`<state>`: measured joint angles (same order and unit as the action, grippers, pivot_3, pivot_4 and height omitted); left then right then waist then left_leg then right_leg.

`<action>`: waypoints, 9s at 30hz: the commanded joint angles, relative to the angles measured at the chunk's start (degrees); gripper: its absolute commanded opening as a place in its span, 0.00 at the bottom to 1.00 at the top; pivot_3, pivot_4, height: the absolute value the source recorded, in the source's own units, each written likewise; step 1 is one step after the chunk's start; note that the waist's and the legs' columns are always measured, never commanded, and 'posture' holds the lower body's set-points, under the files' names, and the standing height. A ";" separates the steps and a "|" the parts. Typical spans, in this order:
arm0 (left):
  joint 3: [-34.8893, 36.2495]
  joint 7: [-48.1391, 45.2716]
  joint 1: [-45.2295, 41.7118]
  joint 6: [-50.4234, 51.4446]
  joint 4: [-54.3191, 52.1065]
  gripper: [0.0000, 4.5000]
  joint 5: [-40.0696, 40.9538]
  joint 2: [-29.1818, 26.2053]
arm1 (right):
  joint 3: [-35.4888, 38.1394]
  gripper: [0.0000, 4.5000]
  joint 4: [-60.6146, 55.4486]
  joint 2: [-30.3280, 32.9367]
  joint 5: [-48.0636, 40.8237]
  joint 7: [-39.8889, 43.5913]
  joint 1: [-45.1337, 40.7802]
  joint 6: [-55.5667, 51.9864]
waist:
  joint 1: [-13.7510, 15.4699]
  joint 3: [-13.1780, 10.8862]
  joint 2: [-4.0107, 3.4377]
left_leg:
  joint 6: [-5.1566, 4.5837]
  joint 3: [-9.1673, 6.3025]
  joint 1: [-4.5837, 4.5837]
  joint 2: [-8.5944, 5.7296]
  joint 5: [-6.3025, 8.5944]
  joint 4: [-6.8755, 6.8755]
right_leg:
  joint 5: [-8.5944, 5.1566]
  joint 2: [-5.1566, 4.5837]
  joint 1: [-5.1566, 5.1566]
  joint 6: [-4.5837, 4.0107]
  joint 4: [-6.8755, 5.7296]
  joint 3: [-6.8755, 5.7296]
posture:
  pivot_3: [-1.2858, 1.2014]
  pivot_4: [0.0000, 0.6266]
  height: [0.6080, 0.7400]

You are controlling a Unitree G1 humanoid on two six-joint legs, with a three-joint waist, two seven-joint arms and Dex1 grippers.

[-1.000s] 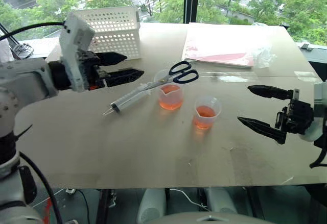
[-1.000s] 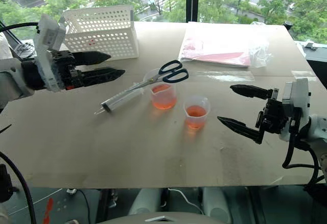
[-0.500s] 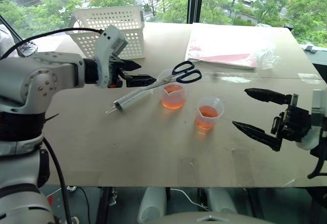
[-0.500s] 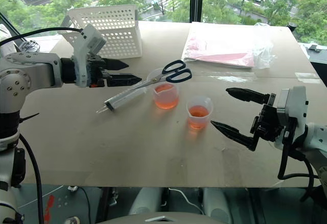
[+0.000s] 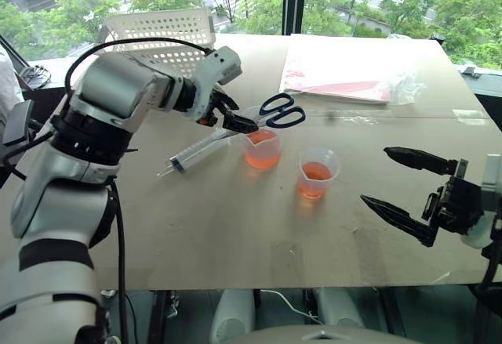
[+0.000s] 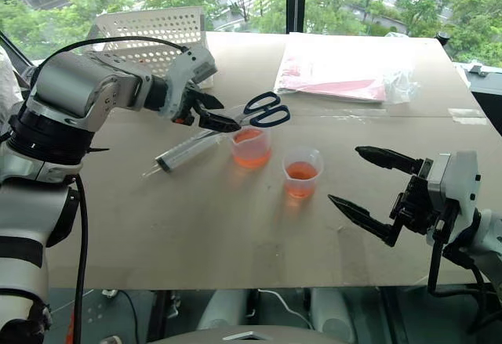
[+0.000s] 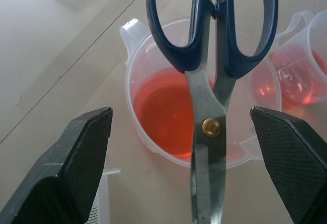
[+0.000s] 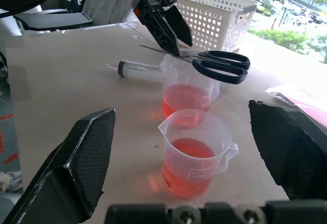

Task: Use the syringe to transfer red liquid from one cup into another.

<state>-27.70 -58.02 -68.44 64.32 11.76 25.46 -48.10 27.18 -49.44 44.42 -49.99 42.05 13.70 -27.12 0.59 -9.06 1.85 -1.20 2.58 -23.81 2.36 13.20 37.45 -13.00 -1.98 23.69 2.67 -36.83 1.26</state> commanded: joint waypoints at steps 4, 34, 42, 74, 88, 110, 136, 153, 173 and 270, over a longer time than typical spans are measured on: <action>0.39 -5.15 -3.26 -3.31 1.93 0.93 -4.64 1.32 | 2.21 1.00 -4.08 -0.98 -0.60 -2.68 2.05 1.23 | 0.12 -0.01 0.02 | 0.00 -0.01 -0.01 0.00 0.00 0.02 | -0.01 -0.01 0.00 0.02 0.00 0.00 | 0.52 0.24 1.00; -0.82 -14.30 -2.82 -7.99 3.09 0.31 -14.68 5.94 | 2.56 1.00 -6.60 -1.42 -0.81 -6.14 5.75 2.33 | 0.12 -0.01 0.02 | -0.01 -0.02 -0.01 0.00 0.00 0.04 | -0.01 -0.01 -0.01 0.02 -0.01 0.00 | 0.52 0.24 1.00; 0.54 -15.42 -3.14 -8.13 3.88 0.08 -14.90 6.12 | 2.94 1.00 -7.01 -1.33 -1.05 -6.46 6.64 2.53 | 0.12 0.00 0.01 | -0.01 -0.03 0.01 0.00 0.00 0.06 | -0.01 -0.01 -0.01 0.02 -0.04 0.00 | 0.52 0.24 1.00; 31.53 -6.86 16.41 -28.93 41.90 0.08 -15.78 -13.32 | -2.89 1.00 0.43 2.35 -7.62 1.75 -8.19 1.75 | 0.81 -0.01 0.76 | -0.01 -0.07 -0.05 0.03 0.00 0.15 | 0.11 -0.14 -0.02 -0.18 -0.07 -0.20 | 0.52 0.24 1.00; 37.10 -11.30 20.99 -19.52 37.22 0.96 -12.22 -15.94 | -1.03 1.00 1.27 8.78 -10.12 4.71 -8.58 -0.81 | -0.20 0.01 0.81 | -0.03 -0.02 -0.05 0.13 0.02 0.14 | 0.25 -0.16 -0.01 0.02 -0.11 -0.20 | 0.52 0.24 1.00; 48.51 15.54 38.76 -7.37 -23.18 0.99 7.37 5.86 | -12.25 1.00 7.03 7.44 -3.05 -0.66 -21.21 -5.13 | -0.74 0.00 0.69 | -0.02 -0.03 0.04 0.16 0.02 0.42 | 0.26 -0.04 -0.05 0.02 -0.33 -0.03 | 0.52 0.24 1.00; -9.86 -15.76 -7.09 -20.57 47.27 0.99 -28.30 8.64 | 0.84 1.00 -4.96 6.52 -8.11 -1.90 -4.49 -5.46 | 0.20 -0.07 0.64 | -0.09 -0.13 -0.25 0.02 0.06 0.42 | 0.11 -0.02 0.00 -0.12 -0.06 -0.17 | 0.52 0.24 1.00; 11.30 -16.98 -9.58 -12.00 46.37 0.32 -26.48 4.39 | -2.77 1.00 -2.54 6.42 -5.41 -3.38 -6.92 -4.90 | -0.41 -0.11 0.68 | -0.16 -0.32 -0.54 0.09 0.10 0.66 | 0.15 -0.05 0.11 -0.07 -0.09 -0.34 | 0.52 0.24 1.00; 51.97 14.86 22.67 -12.56 -30.73 0.32 1.05 34.78 | -21.91 1.00 27.24 -3.62 4.49 -12.33 -50.04 -12.20 | -0.21 -0.18 0.40 | -0.14 -0.67 -0.24 -0.10 0.09 0.85 | 0.26 -0.19 -0.01 0.10 -0.65 -0.28 | 0.52 0.24 1.00; 34.58 5.43 25.54 -48.29 -4.50 0.32 2.85 27.09 | -28.42 1.00 26.10 -13.29 2.61 -17.89 -57.43 -18.03 | -0.93 -0.36 0.24 | -0.04 -0.05 -0.08 -0.05 0.02 0.07 | 0.26 -0.14 0.02 0.08 -0.06 -0.08 | 0.52 0.24 1.00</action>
<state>7.63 -51.40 -42.25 19.45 7.69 29.31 -20.90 -1.02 -23.66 31.74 -48.80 25.72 -41.62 -44.86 -0.35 -9.42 2.09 -1.24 2.54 -23.90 2.30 13.22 37.51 -12.74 -2.12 23.71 2.74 -36.89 1.19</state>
